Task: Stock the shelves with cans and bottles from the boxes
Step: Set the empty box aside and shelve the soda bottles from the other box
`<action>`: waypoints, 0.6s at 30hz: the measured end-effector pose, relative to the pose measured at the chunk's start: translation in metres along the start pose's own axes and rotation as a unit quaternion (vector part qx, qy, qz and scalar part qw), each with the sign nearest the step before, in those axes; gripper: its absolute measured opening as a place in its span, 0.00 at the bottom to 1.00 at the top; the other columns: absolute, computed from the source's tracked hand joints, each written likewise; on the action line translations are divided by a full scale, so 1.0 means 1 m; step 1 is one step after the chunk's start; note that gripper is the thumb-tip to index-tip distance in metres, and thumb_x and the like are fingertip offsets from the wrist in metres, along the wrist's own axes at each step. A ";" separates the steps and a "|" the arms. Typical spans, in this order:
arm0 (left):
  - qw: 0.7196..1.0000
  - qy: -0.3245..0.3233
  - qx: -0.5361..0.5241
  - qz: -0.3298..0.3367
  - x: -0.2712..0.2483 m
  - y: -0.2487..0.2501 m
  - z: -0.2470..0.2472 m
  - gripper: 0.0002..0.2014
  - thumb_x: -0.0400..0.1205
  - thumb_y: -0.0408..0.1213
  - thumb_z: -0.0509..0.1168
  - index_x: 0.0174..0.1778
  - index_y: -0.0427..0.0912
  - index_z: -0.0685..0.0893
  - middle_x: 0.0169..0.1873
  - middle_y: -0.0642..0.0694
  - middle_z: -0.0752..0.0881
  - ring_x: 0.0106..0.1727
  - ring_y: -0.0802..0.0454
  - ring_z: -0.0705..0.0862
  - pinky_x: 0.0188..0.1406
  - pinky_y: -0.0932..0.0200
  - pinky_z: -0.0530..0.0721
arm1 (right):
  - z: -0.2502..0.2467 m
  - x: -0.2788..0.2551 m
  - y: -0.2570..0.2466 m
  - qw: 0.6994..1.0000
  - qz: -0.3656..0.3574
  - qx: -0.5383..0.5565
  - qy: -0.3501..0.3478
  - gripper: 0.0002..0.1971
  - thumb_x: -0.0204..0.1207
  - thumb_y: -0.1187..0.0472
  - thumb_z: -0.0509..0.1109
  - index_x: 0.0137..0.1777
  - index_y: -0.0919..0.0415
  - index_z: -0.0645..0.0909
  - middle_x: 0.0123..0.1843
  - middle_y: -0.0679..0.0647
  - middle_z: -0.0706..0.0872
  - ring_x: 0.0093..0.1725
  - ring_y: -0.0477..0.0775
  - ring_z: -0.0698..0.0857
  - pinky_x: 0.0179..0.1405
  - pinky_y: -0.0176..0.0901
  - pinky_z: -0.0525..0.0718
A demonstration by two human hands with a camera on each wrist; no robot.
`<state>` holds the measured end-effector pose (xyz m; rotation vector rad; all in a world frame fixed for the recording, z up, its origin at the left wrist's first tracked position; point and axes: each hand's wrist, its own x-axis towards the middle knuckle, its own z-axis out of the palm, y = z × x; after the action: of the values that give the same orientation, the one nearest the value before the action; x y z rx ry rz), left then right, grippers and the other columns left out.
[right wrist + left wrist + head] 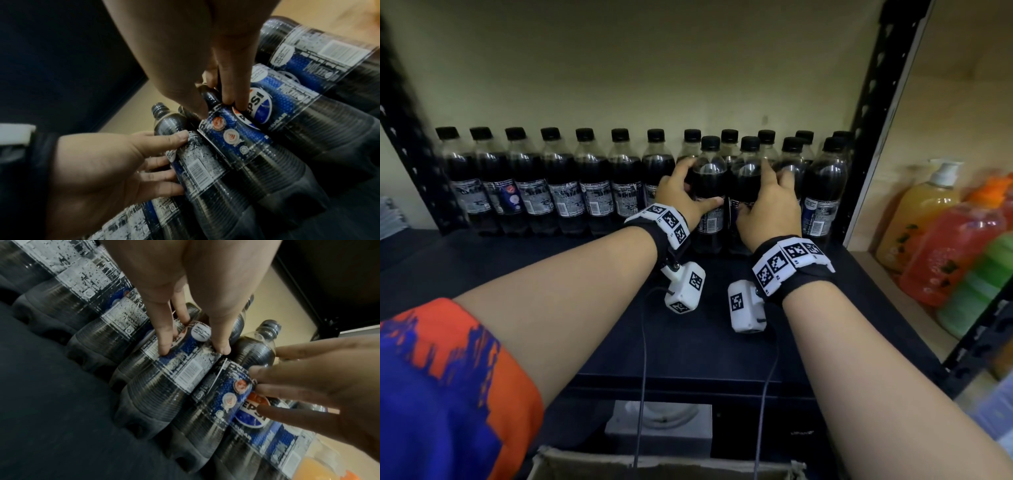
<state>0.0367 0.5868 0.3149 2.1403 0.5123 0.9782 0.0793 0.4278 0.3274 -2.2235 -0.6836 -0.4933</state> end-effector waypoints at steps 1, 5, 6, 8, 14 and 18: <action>1.000 -0.004 0.002 0.000 -0.002 0.002 -0.001 0.43 0.71 0.48 0.83 0.81 0.58 0.71 0.60 0.41 0.82 0.56 0.48 0.85 0.60 0.54 0.85 | -0.003 -0.001 0.000 1.000 -0.004 0.005 -0.005 0.40 0.79 0.64 0.73 0.88 0.57 0.59 0.85 0.60 0.63 0.70 0.63 0.81 0.65 0.47 0.80; 0.999 -0.052 -0.005 -0.007 -0.007 0.009 -0.009 0.44 0.75 0.50 0.80 0.85 0.55 0.66 0.56 0.51 0.85 0.53 0.55 0.85 0.58 0.67 0.81 | -0.017 -0.008 0.002 0.999 -0.017 0.043 -0.028 0.37 0.77 0.59 0.74 0.85 0.58 0.63 0.77 0.61 0.74 0.73 0.61 0.78 0.66 0.50 0.79; 0.998 -0.065 -0.009 -0.025 -0.007 0.012 -0.012 0.45 0.75 0.52 0.79 0.86 0.55 0.64 0.61 0.50 0.86 0.60 0.52 0.86 0.64 0.62 0.82 | -0.021 -0.010 0.001 0.997 -0.016 0.057 -0.038 0.36 0.77 0.57 0.74 0.84 0.58 0.63 0.76 0.61 0.77 0.73 0.61 0.79 0.65 0.49 0.79; 0.995 -0.084 0.003 -0.061 -0.010 0.022 -0.023 0.45 0.77 0.57 0.75 0.87 0.55 0.60 0.69 0.43 0.85 0.67 0.44 0.85 0.68 0.50 0.83 | -0.032 -0.015 -0.002 0.995 -0.013 0.073 -0.064 0.35 0.78 0.54 0.74 0.82 0.60 0.65 0.73 0.61 0.80 0.72 0.62 0.80 0.60 0.44 0.77; 0.986 -0.089 0.140 -0.030 -0.037 0.045 -0.076 0.40 0.80 0.59 0.71 0.85 0.47 0.64 0.63 0.47 0.83 0.66 0.43 0.83 0.58 0.56 0.80 | -0.063 -0.035 -0.017 0.995 -0.041 0.046 -0.083 0.29 0.78 0.46 0.74 0.74 0.58 0.74 0.64 0.56 0.85 0.60 0.59 0.85 0.55 0.45 0.81; 0.947 -0.167 0.276 -0.008 -0.067 0.045 -0.111 0.39 0.79 0.65 0.69 0.81 0.44 0.71 0.72 0.40 0.80 0.68 0.40 0.82 0.59 0.55 0.80 | -0.086 -0.061 -0.030 0.988 -0.063 -0.008 -0.144 0.30 0.79 0.41 0.72 0.76 0.57 0.74 0.65 0.56 0.85 0.63 0.59 0.84 0.57 0.44 0.78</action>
<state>-0.0891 0.5655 0.3664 2.7221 0.6887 0.4672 0.0017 0.3609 0.3668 -2.2992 -0.9773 -0.2403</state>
